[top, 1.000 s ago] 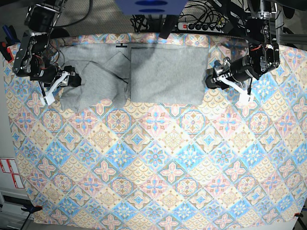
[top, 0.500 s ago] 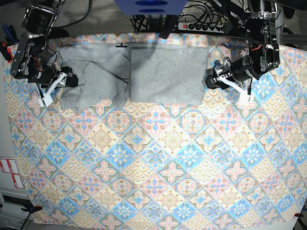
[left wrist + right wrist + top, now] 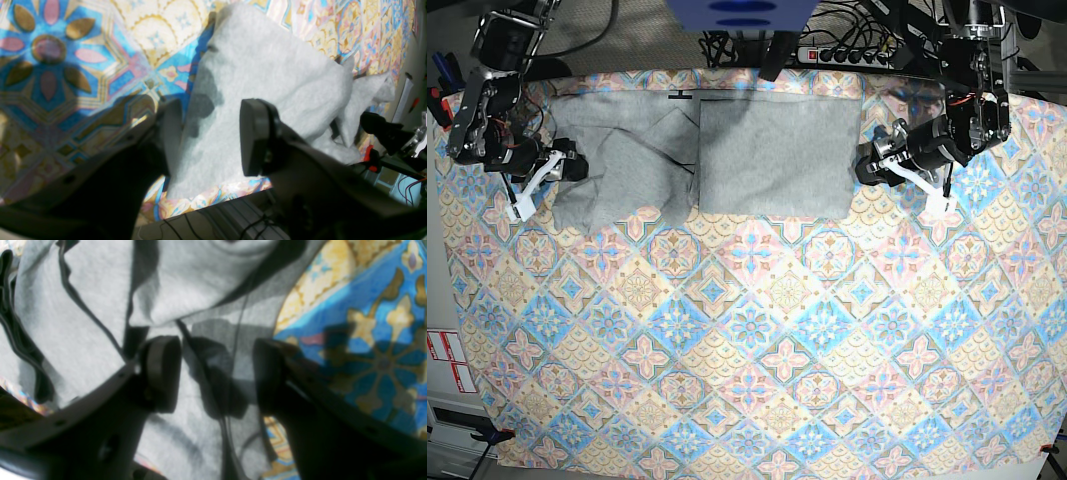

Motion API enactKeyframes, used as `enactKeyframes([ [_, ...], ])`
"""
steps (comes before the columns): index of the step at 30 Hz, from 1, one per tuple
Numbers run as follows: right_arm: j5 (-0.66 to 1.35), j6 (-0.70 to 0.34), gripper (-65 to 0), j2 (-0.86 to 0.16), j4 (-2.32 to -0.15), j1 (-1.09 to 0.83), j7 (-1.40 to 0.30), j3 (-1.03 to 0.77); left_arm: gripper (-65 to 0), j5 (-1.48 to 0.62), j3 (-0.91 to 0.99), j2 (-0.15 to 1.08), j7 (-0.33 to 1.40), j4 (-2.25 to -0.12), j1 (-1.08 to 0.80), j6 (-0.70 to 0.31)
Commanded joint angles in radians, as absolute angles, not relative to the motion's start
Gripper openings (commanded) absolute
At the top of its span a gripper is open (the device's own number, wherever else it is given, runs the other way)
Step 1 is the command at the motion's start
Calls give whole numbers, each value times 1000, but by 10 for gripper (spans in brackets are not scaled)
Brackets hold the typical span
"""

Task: Fold the T-shirt properly
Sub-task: 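Release the folded end and hold the right gripper on the other end, then fold the end held by the right gripper over toward the left gripper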

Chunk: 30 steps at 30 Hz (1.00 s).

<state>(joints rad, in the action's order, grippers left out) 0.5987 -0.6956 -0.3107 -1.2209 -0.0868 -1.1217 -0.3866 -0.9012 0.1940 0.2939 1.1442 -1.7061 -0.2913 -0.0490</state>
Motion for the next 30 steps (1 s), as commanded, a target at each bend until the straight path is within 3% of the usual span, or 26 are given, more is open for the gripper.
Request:
enactKeyframes([
  [1, 598, -698, -312, -326, -1230, -82, -1115, -387, -364, -920, 200, 303, 1139, -1722, -286, -53],
  [21, 605, -698, -312, -260, -1241, -162, -1121, -298, -364, -920, 200, 303, 1139, -1722, -265, -53],
  [30, 736, -698, -332, -262, -1241, -162, -1115, -222, -364, -920, 200, 303, 1139, -1722, -257, -53],
])
